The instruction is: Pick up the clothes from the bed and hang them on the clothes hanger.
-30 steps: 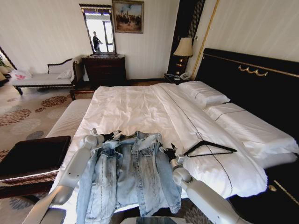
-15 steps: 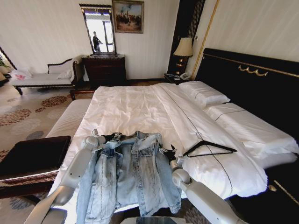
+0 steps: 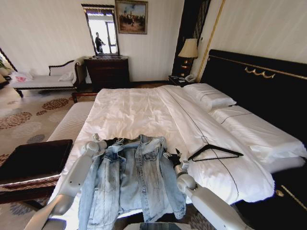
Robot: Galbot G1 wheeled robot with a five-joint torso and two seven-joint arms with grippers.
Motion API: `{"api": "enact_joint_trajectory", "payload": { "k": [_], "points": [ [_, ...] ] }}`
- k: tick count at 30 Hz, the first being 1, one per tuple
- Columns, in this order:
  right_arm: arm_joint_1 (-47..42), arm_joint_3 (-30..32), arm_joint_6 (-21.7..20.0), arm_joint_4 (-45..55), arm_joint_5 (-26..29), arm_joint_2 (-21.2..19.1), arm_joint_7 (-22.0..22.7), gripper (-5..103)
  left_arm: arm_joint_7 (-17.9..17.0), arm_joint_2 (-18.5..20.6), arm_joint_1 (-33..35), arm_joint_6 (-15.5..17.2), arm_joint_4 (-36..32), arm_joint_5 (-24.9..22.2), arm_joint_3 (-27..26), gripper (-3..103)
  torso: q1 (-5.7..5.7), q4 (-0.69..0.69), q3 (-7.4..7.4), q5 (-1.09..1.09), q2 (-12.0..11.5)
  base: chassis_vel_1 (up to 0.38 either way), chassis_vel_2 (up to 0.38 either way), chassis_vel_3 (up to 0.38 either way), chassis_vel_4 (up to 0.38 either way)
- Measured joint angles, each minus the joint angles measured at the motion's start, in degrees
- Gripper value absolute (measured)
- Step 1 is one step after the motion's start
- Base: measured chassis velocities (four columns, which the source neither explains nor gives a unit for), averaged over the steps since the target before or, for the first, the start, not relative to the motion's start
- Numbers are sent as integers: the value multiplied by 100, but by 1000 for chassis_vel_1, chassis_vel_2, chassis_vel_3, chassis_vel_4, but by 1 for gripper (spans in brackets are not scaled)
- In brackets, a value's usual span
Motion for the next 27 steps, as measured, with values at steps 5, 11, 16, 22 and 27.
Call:
{"api": "enact_joint_trajectory", "payload": {
  "k": [5,11,16,22,27],
  "points": [
    [-27,20,-1,27,-7,-13,10,100,380,158,-33,0,-195,45,-42,0,0,0,0,1,0,0,0,0,0],
    [-48,26,-1,31,-15,-7,26,100,449,172,50,-1,-243,162,-83,0,0,0,0,0,0,0,0,0,0],
    [-59,26,-3,39,-22,-11,34,100,393,67,83,-1,-122,301,-126,0,0,0,0,0,0,0,0,0,0],
    [-86,13,-10,58,-42,-14,63,100,97,-68,-41,-1,5,307,-64,8,0,-2,0,0,0,0,0,0,0],
    [-87,4,-22,46,-46,-17,75,100,56,-66,-110,-1,155,354,50,24,0,0,0,0,0,0,0,0,0]
  ]
}}
